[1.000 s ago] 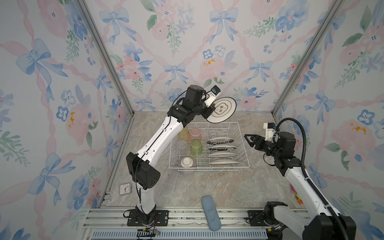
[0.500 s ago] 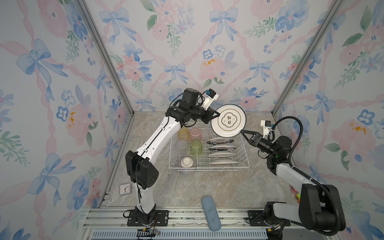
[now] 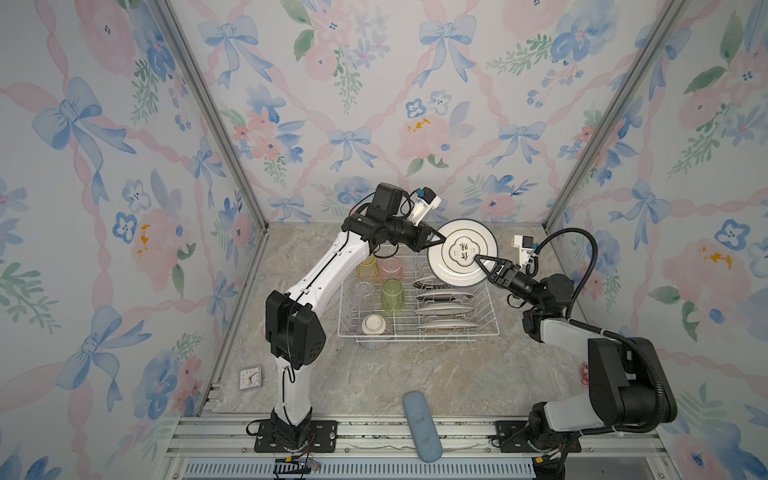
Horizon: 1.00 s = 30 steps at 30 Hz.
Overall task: Unload the mixed dishes from the dish rack
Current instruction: 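Pass the teal-rimmed plate from the left gripper to the right gripper, then lower the plate onto the table with the right gripper while the left returns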
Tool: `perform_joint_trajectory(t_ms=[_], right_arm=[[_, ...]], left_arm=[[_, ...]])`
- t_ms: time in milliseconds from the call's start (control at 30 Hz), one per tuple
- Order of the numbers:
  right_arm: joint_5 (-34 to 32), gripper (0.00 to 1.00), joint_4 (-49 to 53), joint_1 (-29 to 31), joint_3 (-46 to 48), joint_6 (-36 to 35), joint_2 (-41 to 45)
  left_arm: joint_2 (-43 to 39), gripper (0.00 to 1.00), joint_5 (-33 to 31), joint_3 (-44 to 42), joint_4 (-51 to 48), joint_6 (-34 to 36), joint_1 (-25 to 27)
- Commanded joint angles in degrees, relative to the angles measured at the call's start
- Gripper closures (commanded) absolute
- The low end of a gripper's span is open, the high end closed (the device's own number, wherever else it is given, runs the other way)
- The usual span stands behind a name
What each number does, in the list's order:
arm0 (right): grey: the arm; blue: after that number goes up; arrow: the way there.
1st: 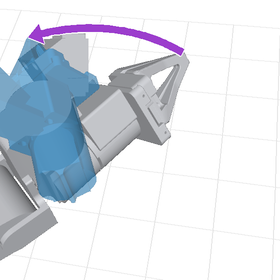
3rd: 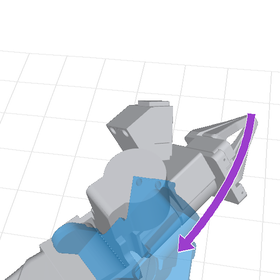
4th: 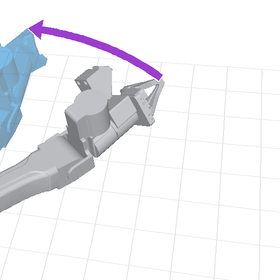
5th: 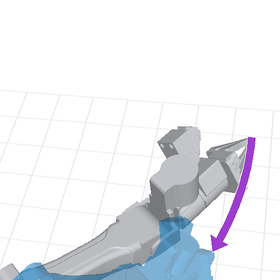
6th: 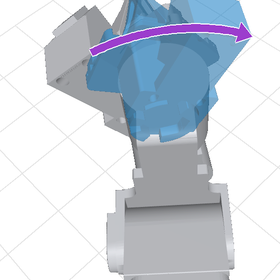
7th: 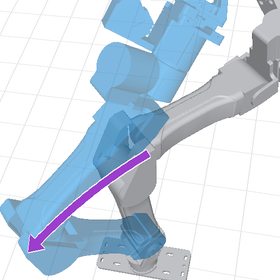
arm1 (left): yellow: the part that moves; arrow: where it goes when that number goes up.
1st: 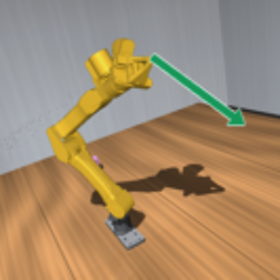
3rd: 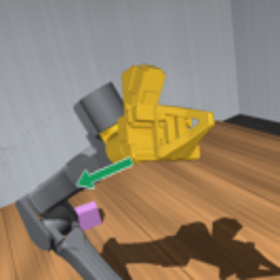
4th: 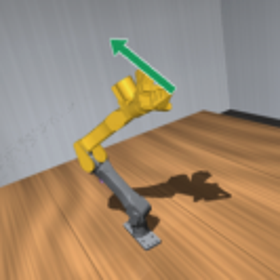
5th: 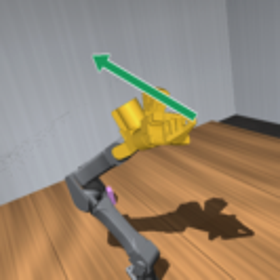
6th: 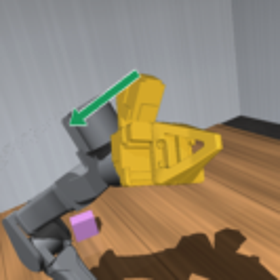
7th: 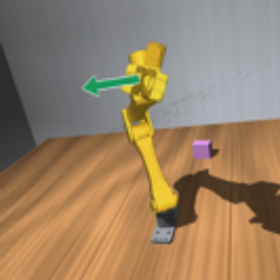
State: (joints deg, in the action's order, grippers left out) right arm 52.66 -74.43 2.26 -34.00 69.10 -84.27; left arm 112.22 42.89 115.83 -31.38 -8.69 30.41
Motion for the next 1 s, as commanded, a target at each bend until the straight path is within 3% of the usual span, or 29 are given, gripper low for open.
perform_joint_trajectory(t_ms=[0, 133, 233, 333, 433, 467, 533, 600, 767, 967], right_arm=[[-0.1, 1.0, -6.13, 0.36, -1.91, 3.75, 0.23], [-0.5, 1.0, -5.19, -0.05, -1.96, 3.79, 1.38], [-0.72, 1.0, -1.27, -1.23, -1.78, 2.33, 3.91], [-0.52, 1.0, 9.39, -5.13, -1.75, -2.29, 8.98], [-2.02, 1.0, 32.14, -9.87, -3.78, -13.77, 16.01], [-4.34, 1.0, 44.15, -11.07, -5.39, -20.0, 18.45], [-12.39, 1.0, 65.84, -12.35, -10.09, -32.28, 22.0], [-20.09, 1.0, 79.86, -13.48, -14.19, -40.74, 23.21], [-23.16, 1.0, 84.19, -20.49, -14.05, -41.2, 20.07], [-27.68, 1.0, 81.73, -21.84, -11.74, -41.23, 12.58]], left_arm=[[0.41, 1.0, 0.27, 0.98, 1.97, 2.01, 0.52], [-0.31, 0.98, -1.89, -0.01, 2.01, 2.51, 1.25], [-2.15, 0.85, -5.32, -2.51, 1.98, 3.69, 2.26], [-6.3, 0.76, -12.11, -8.25, 2.04, 5.21, 3.82], [-11.97, 0.77, -20.99, -15.63, 3.28, 5.5, 5.3], [-14.28, 0.8, -23.81, -18.86, 4.67, 4.84, 5.58], [-19.17, 0.82, -28.13, -25.52, 8.21, 3.4, 5.62], [-25.34, 0.8, -30.77, -33.99, 14.18, 2.13, 5.62], [-38.83, 0.64, -29.47, -51.94, 30.06, -0.08, 5.31], [-42.74, 0.67, -35.53, -54.68, 27.78, 1.12, 5.77]])
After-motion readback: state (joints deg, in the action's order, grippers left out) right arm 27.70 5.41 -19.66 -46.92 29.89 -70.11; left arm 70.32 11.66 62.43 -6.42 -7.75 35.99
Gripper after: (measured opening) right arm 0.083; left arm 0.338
